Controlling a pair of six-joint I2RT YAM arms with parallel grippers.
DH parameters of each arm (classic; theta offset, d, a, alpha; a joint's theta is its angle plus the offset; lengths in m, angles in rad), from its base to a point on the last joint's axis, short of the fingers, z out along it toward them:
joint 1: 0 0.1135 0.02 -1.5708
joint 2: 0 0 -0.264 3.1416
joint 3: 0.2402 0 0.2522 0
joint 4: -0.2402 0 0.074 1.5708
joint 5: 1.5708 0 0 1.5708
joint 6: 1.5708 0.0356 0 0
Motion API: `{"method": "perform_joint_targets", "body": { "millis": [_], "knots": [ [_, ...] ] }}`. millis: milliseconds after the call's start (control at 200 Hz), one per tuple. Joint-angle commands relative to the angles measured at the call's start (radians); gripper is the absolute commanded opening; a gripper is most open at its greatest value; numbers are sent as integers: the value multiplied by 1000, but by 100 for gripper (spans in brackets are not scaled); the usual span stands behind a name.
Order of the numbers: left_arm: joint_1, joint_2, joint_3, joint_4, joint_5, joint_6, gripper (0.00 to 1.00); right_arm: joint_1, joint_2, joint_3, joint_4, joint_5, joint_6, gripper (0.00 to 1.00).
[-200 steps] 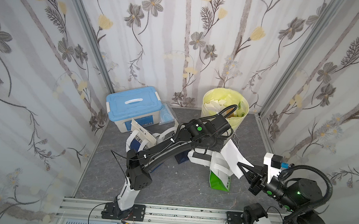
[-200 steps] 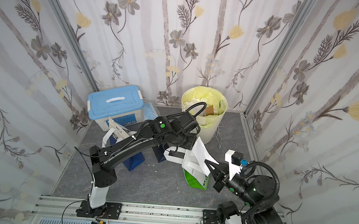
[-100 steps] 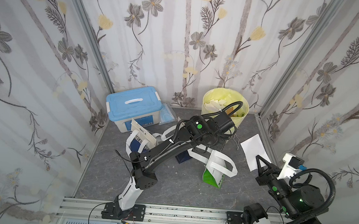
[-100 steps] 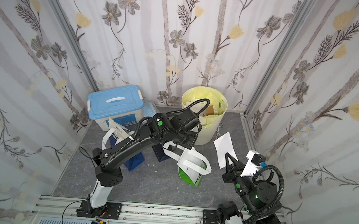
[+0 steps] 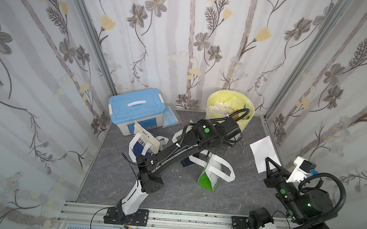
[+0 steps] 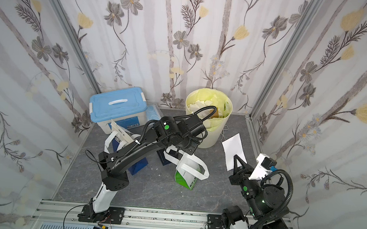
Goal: Shred takeout receipts and throw away
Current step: Place the takeout bag at the center of the board.
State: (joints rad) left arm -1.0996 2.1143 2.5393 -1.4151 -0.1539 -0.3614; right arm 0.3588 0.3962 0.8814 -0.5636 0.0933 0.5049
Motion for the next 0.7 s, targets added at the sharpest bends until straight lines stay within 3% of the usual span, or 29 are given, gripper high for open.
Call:
{"method": "perform_joint_targets", "body": {
  "millis": [0, 40, 210, 694],
  "knots": [
    [1, 13, 6, -38, -12, 29, 0, 0, 0, 10, 32, 23, 14, 0],
    [0, 19, 6, -42, -8, 31, 2, -1, 1, 13, 30, 24, 13, 0],
    [0, 26, 3, -29, 4, 32, 31, 0, -1, 24, 12, 30, 12, 0],
    [0, -62, -51, 63, -10, 19, 53, 0, 13, 30, 4, 4, 6, 0]
  ]
}}
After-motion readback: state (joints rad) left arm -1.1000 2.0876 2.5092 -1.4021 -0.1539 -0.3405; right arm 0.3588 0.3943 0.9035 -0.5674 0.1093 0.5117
